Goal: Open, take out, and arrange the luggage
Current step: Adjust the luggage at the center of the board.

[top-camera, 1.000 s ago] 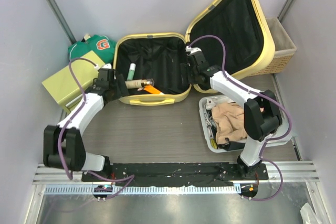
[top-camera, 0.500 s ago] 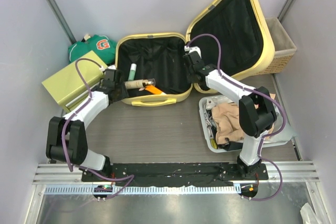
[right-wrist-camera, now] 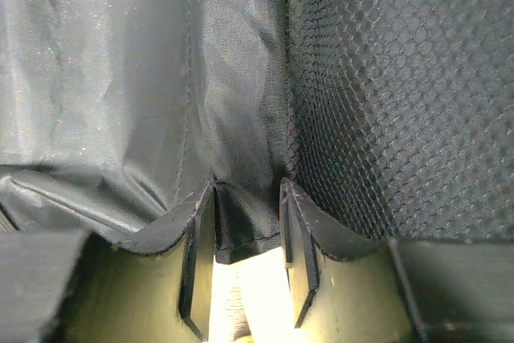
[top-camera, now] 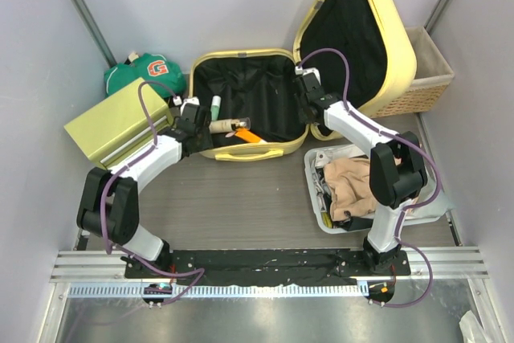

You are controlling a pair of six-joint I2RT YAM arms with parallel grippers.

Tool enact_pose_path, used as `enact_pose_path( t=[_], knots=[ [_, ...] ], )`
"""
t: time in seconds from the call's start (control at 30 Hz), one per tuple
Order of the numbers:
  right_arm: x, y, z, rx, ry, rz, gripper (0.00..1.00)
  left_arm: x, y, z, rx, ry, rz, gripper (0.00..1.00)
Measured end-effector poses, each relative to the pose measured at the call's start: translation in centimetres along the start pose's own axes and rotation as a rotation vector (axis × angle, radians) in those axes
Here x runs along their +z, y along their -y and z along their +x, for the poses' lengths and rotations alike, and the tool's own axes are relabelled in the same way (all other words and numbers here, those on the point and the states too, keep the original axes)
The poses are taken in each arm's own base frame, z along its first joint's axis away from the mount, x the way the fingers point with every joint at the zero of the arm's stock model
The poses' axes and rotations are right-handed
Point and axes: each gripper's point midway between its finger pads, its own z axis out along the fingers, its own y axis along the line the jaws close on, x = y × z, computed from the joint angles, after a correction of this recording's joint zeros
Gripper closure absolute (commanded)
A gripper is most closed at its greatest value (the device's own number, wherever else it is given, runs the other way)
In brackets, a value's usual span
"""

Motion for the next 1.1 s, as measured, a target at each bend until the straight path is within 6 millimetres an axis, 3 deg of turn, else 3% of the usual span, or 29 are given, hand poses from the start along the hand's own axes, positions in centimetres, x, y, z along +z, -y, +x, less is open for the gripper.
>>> enact_pose_path(
  t=[0.03, 0.13, 0.23, 0.53, 0.7, 0.87, 1.1],
  knots=[
    [0.0, 0.1, 0.0, 0.001, -0.003, -0.005, 0.63, 0.0, 0.0, -0.1, 0.001, 0.005, -0.002, 0.45],
    [0.0, 0.0, 0.0, 0.006, -0.012, -0.030, 0.54, -0.3, 0.3, -0.4, 0.018, 0.035, -0.001, 0.18],
    [0.0, -0.3, 0.0, 0.016, -0.020, -0.065, 0.45, -1.1, 0.8, -0.1, 0.039, 0.064, 0.019, 0.11],
    [-1.4, -2.0, -2.2, 0.074, 0.018, -0.233, 0.25, -5.0, 0.2, -1.1, -0.018, 0.180, 0.042, 0.01],
    [-3.9, -3.4, -4.1, 0.111, 0.070, -0.361, 0.22, -7.0, -2.3, -1.2, -0.143, 0.267, 0.007, 0.00],
    [-6.1, -4.4, -5.8, 0.134, 0.127, -0.452, 0.22, -7.8, -5.0, -0.7, -0.274, 0.328, -0.043, 0.00],
    [-6.5, -5.1, -6.0, 0.145, 0.143, -0.502, 0.22, -9.0, -6.9, -0.7, -0.451, 0.419, -0.041, 0.00]
  ],
)
